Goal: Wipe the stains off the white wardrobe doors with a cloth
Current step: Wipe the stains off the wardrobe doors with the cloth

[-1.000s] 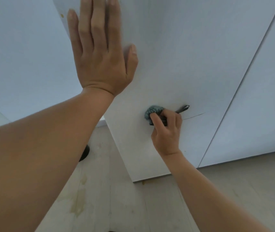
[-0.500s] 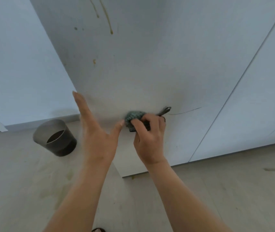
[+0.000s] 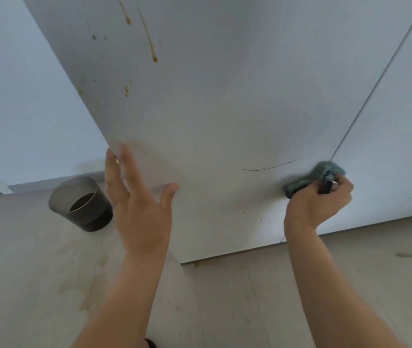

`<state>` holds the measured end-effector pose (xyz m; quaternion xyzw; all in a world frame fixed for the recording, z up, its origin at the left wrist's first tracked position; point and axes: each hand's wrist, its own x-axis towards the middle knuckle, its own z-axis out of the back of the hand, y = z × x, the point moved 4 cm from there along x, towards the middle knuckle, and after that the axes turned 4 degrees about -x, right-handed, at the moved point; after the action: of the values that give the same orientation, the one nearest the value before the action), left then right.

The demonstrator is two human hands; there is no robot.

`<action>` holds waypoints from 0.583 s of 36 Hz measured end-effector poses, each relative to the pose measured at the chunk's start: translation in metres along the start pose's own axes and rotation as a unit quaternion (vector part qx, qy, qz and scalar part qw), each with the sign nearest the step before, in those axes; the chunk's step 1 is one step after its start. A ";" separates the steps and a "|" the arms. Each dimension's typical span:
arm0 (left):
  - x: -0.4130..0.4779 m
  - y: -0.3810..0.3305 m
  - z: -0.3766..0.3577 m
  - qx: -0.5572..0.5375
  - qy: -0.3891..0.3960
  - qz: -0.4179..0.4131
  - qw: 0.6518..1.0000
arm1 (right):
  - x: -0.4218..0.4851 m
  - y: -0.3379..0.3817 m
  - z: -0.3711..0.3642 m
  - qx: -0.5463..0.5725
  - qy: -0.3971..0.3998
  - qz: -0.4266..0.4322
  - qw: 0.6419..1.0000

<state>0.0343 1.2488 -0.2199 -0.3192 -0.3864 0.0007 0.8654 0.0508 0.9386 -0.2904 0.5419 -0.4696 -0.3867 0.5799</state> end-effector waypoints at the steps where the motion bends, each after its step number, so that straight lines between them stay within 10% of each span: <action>1: -0.006 0.001 -0.001 0.077 -0.011 -0.042 0.996 | 0.004 -0.004 0.001 -0.018 0.002 -0.023 1.000; 10: -0.025 0.022 -0.034 0.197 0.059 -0.196 0.959 | -0.053 -0.002 -0.020 -0.044 0.093 0.157 0.982; 17: -0.023 0.024 -0.047 0.192 0.058 -0.194 0.960 | -0.094 -0.014 -0.024 -0.067 0.228 0.422 0.875; 21: -0.024 0.024 -0.049 0.200 0.060 -0.199 0.957 | -0.066 -0.028 -0.021 -0.052 0.121 0.259 0.957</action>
<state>0.0560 1.2347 -0.2735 -0.0551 -0.3812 -0.1137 0.9158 0.0556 1.0046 -0.3261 0.4135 -0.4994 -0.1780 0.7402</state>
